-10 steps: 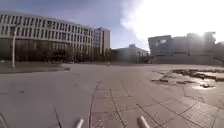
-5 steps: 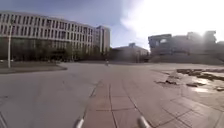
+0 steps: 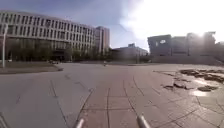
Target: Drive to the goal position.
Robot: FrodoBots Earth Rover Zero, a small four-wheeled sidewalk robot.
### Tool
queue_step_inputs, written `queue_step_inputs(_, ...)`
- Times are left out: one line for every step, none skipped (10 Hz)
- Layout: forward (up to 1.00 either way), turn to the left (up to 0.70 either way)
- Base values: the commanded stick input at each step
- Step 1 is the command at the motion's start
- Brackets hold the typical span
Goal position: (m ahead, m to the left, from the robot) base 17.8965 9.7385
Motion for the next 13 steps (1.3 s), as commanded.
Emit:
queue_step_inputs(1.0, 0.27)
queue_step_inputs(1.0, 0.27)
queue_step_inputs(1.0, 0.27)
queue_step_inputs(1.0, 0.27)
queue_step_inputs(1.0, 0.18)
queue_step_inputs(1.0, 0.0)
queue_step_inputs(1.0, 0.0)
queue_step_inputs(1.0, 0.0)
queue_step_inputs(1.0, 0.0)
queue_step_inputs(1.0, 0.0)
queue_step_inputs(1.0, 0.0)
queue_step_inputs(1.0, 0.0)
queue_step_inputs(1.0, 0.0)
